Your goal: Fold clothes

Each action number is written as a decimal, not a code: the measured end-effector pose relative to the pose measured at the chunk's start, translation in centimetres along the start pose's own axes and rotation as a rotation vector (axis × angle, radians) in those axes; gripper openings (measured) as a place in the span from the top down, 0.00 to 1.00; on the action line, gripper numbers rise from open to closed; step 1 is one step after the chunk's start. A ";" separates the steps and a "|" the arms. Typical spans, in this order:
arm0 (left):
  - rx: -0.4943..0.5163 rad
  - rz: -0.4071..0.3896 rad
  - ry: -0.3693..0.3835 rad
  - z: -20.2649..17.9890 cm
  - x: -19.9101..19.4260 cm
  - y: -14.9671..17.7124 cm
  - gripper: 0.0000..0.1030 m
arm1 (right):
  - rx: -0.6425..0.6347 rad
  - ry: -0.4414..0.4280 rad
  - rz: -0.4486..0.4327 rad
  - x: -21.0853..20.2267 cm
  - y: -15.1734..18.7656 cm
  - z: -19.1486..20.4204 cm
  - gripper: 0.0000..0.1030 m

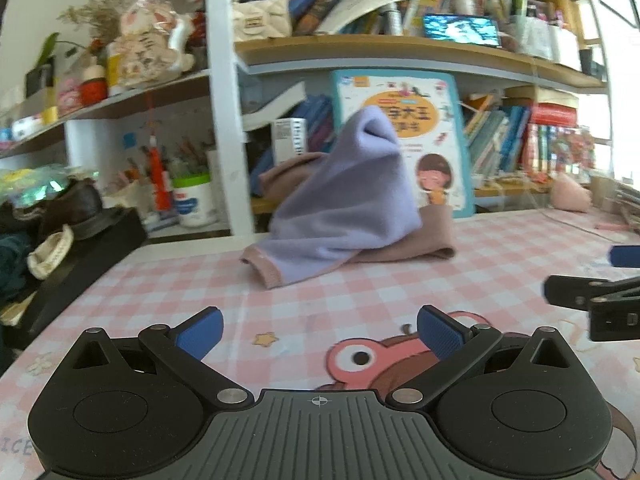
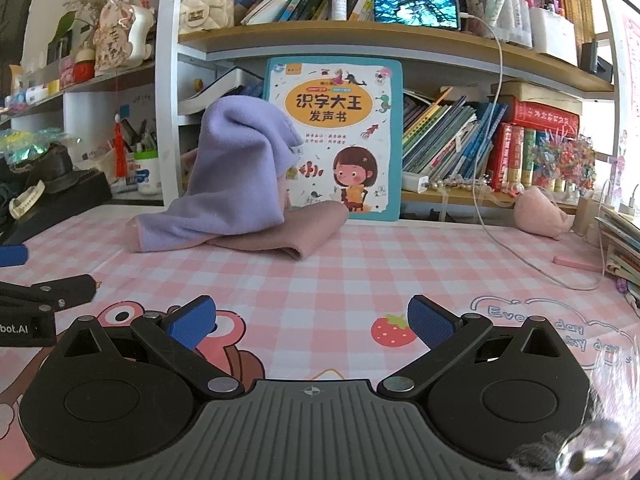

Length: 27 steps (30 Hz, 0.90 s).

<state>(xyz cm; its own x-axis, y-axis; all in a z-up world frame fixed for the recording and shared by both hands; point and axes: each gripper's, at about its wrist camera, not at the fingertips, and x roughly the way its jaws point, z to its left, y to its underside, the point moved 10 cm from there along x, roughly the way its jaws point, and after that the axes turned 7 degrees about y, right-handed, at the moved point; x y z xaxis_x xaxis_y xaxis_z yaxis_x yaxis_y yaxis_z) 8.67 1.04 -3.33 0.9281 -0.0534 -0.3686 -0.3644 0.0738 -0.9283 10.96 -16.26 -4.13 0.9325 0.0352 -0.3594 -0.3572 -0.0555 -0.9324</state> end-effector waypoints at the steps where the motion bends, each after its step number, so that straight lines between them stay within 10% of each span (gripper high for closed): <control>1: 0.002 -0.005 0.022 -0.2 0.0 0.0 0.00 | -0.003 -0.003 0.002 0.0 0.0 0.1 0.00; 27: 0.071 0.023 0.060 1.3 8.5 -4.4 0.00 | -0.117 -0.114 0.121 7.6 -1.4 1.8 0.00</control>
<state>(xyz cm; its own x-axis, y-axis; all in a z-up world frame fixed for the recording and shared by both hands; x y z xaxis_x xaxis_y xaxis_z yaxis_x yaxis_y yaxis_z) 18.25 1.53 -2.26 0.9125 -0.1100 -0.3941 -0.3773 0.1462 -0.9145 18.42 -14.15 -5.63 0.8689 0.1334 -0.4766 -0.4513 -0.1818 -0.8737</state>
